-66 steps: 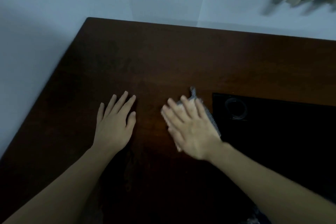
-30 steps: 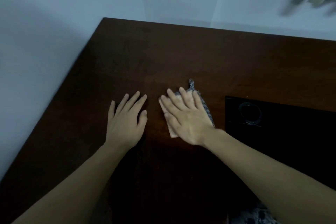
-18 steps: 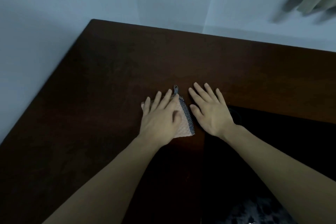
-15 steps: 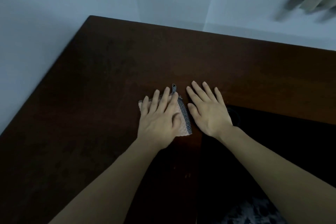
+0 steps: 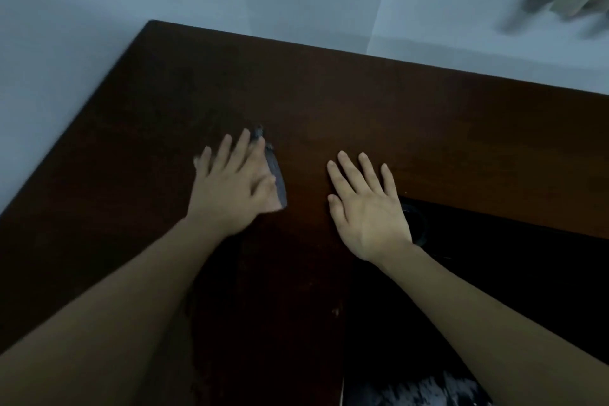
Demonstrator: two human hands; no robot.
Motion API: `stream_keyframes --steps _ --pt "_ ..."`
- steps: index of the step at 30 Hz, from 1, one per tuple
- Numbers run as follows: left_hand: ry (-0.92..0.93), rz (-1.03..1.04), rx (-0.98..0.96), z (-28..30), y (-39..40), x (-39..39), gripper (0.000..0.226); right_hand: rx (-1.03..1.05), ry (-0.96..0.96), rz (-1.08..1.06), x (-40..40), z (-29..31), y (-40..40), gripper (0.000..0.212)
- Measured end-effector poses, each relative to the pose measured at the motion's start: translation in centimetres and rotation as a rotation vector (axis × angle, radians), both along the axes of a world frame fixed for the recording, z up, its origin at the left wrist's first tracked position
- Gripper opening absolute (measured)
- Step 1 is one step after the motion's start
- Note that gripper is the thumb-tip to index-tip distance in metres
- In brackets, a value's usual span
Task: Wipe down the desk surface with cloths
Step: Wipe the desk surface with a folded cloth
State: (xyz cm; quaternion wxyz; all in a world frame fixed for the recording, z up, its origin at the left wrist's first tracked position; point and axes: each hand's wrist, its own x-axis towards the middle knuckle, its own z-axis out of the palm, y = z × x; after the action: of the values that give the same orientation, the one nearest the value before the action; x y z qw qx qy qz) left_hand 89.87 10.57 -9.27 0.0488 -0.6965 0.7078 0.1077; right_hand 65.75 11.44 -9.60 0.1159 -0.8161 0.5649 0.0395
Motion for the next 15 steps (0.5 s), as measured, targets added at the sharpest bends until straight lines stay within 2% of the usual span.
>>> stream_keyframes --steps 4,6,11,13,15 --pt "-0.023 0.024 -0.004 -0.7 -1.6 -1.5 0.068 -0.014 -0.014 0.000 -0.2 -0.2 0.0 0.064" --pt "-0.019 -0.048 0.015 -0.2 -0.2 -2.4 0.068 -0.009 -0.007 -0.001 -0.3 -0.2 0.0 0.063" --pt "0.088 -0.399 0.110 1.4 8.3 -1.6 0.076 -0.004 -0.001 -0.014 -0.2 -0.1 0.1 0.064" --pt "0.073 -0.441 0.115 1.4 9.3 -0.2 0.079 -0.010 -0.004 -0.024 -0.1 0.0 0.2 0.064" --pt "0.035 -0.393 0.116 1.0 7.4 0.7 0.078 -0.009 -0.003 -0.028 0.0 0.0 0.1 0.063"
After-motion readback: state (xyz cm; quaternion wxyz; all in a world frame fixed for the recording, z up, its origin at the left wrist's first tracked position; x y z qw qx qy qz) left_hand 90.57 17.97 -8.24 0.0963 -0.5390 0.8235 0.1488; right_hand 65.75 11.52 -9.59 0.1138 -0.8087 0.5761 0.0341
